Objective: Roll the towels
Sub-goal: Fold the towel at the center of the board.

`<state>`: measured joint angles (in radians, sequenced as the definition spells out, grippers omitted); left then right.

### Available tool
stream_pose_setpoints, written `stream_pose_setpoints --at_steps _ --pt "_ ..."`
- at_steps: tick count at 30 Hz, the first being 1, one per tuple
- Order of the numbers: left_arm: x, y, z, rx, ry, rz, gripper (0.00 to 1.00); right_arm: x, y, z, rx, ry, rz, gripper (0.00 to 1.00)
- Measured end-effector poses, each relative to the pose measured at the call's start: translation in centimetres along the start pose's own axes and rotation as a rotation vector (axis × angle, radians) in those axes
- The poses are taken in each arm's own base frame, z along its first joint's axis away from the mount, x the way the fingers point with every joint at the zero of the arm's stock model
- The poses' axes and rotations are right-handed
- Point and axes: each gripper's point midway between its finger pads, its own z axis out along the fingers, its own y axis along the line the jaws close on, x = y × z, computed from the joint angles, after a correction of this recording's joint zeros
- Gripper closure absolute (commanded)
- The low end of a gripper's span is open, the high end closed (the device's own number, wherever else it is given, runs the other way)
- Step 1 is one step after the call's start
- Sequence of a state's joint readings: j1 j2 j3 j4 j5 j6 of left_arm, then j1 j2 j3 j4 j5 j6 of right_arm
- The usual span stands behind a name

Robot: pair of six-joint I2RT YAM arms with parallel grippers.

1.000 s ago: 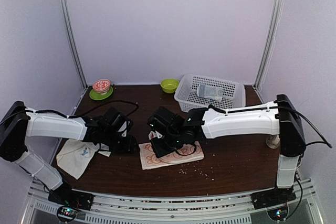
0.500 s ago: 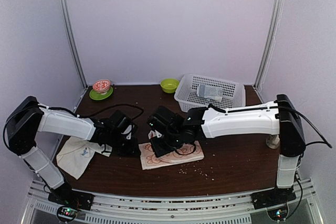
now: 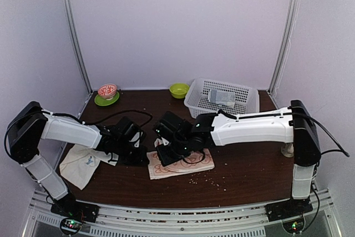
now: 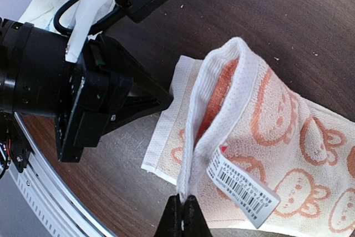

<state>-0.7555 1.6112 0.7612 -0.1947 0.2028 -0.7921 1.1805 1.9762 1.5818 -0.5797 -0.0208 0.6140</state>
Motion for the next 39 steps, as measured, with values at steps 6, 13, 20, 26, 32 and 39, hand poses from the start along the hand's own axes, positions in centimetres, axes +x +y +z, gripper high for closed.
stream_pose_setpoints --at_steps 6,13,20,26,32,39 --pt "-0.1 -0.1 0.0 0.005 -0.005 0.001 1.00 0.1 0.4 0.4 -0.005 0.006 -0.002 1.00" --pt "-0.1 -0.1 0.0 0.005 -0.005 0.002 1.00 1.3 -0.1 2.3 0.017 0.045 -0.001 1.00" --pt "0.1 0.1 0.1 0.000 0.000 0.001 1.00 1.6 0.1 3.0 0.005 0.061 0.010 1.00" --pt "0.3 0.2 0.1 -0.002 0.004 0.000 1.00 0.9 0.9 3.1 -0.021 0.048 0.016 1.00" --pt "0.3 0.2 0.1 -0.003 0.005 0.000 1.00 1.4 1.1 4.2 -0.029 0.070 0.015 1.00" --pt "0.4 0.3 0.1 -0.005 0.007 -0.001 1.00 2.0 1.5 4.9 -0.050 0.100 0.015 1.00"
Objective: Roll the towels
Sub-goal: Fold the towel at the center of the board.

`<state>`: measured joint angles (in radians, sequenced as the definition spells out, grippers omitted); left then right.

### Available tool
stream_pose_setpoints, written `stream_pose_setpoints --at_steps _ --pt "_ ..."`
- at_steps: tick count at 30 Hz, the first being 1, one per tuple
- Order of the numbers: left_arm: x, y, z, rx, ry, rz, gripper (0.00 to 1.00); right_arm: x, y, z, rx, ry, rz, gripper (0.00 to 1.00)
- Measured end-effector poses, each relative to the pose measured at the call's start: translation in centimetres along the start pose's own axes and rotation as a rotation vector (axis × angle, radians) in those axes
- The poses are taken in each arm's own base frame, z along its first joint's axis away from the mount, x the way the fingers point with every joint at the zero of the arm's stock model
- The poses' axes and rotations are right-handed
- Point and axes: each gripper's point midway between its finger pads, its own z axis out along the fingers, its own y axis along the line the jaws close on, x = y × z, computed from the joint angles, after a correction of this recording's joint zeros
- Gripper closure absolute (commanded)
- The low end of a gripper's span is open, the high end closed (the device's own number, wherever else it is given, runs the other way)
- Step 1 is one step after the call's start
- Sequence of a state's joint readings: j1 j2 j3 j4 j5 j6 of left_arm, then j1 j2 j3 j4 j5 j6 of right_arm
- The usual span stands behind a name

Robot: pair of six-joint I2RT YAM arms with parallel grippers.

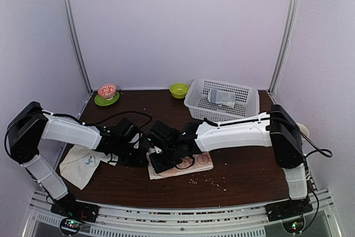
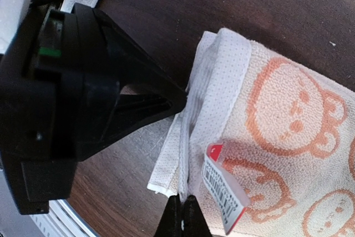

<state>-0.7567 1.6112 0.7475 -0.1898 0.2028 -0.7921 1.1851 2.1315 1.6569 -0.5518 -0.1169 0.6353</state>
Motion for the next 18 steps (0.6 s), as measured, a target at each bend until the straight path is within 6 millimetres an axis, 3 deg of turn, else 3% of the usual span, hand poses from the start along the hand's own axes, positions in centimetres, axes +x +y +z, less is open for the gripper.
stream_pose_setpoints --at_steps 1,4,7,11,15,18 --pt "0.0 0.0 0.0 0.000 0.000 0.000 1.00 0.0 0.1 0.0 -0.006 0.002 0.000 0.95" --pt "0.0 0.0 0.0 -0.002 0.002 0.000 1.00 0.0 0.5 0.0 -0.027 0.010 0.001 0.68" --pt "0.1 0.1 0.0 -0.005 0.004 -0.001 1.00 0.0 1.0 0.0 -0.054 0.014 0.004 0.53" --pt "0.2 0.2 -0.4 -0.011 0.003 -0.001 0.96 -0.6 1.4 0.0 -0.109 0.001 0.031 0.43" --pt "0.3 0.3 -1.2 -0.022 -0.004 0.000 0.72 -0.6 0.7 -1.2 -0.132 -0.008 0.051 0.40" --pt "0.5 0.4 -2.6 -0.028 -0.017 -0.003 0.56 -0.7 -0.5 -4.0 -0.145 -0.039 0.066 0.40"
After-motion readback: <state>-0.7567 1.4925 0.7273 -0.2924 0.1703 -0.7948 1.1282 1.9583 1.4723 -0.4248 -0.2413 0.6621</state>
